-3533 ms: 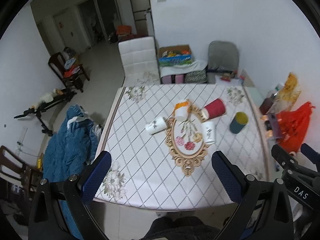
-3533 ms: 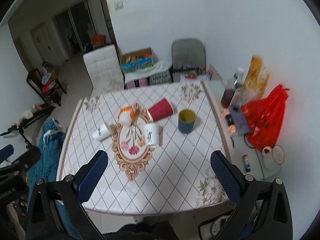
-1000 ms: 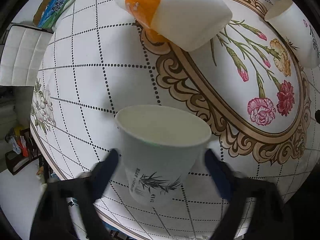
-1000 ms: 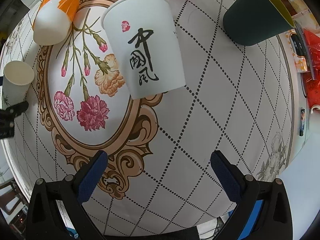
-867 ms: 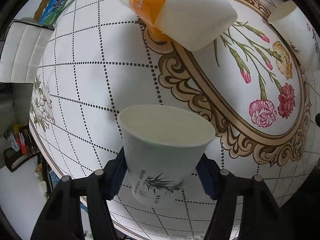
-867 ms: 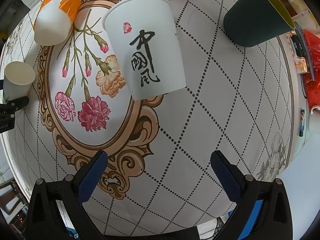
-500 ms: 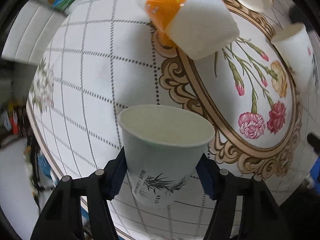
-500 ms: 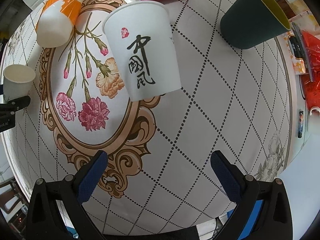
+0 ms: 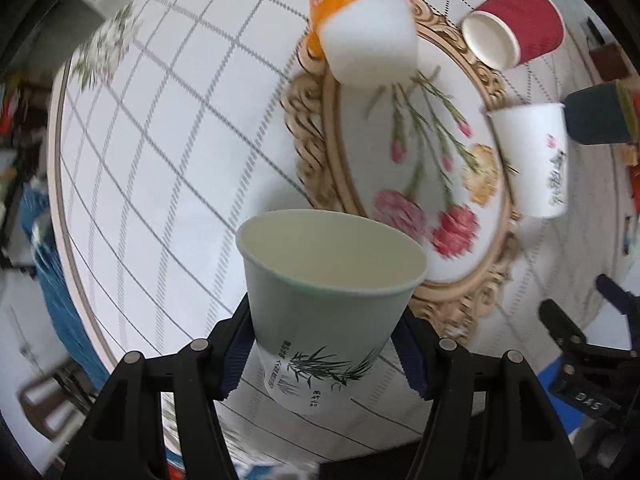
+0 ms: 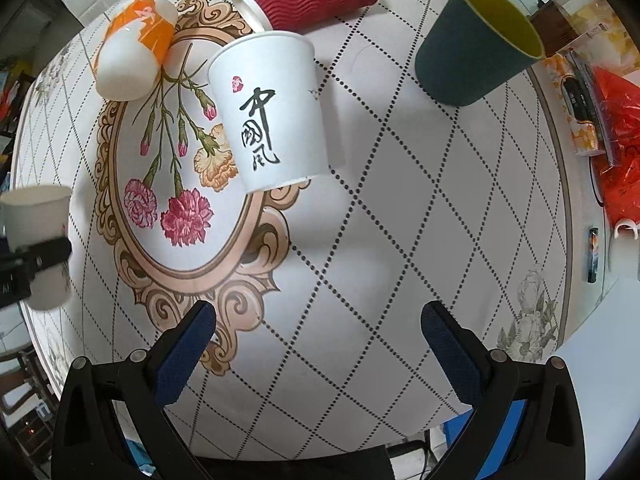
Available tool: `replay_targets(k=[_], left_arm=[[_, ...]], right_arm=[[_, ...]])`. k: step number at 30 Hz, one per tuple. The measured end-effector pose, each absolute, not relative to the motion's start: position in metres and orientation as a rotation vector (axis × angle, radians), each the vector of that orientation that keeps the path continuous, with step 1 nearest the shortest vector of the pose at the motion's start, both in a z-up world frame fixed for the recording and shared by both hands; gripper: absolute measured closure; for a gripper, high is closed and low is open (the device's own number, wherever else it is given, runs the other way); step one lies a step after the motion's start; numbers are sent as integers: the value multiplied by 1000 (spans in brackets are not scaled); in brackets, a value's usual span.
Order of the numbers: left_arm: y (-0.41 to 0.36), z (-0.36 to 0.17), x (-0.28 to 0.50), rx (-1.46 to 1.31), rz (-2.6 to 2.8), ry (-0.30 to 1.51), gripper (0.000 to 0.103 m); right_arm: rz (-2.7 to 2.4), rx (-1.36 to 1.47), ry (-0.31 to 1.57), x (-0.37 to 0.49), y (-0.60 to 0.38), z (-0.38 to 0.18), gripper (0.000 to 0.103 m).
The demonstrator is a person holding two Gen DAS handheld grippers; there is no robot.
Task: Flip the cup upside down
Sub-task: 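Lift the white plant-print cup with the left gripper toward the right gripper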
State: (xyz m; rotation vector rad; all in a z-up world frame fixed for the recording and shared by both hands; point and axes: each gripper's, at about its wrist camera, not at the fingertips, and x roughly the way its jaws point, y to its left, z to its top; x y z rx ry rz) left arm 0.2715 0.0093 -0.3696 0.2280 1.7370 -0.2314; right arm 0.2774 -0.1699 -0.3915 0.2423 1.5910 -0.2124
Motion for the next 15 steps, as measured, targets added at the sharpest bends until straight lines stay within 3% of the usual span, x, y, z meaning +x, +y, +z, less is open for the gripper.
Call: replay_targets(k=[15], left_arm=[[19, -397, 152, -250, -54, 1845, 42]], right_arm=[[-138, 127, 1572, 178, -219, -383, 0]])
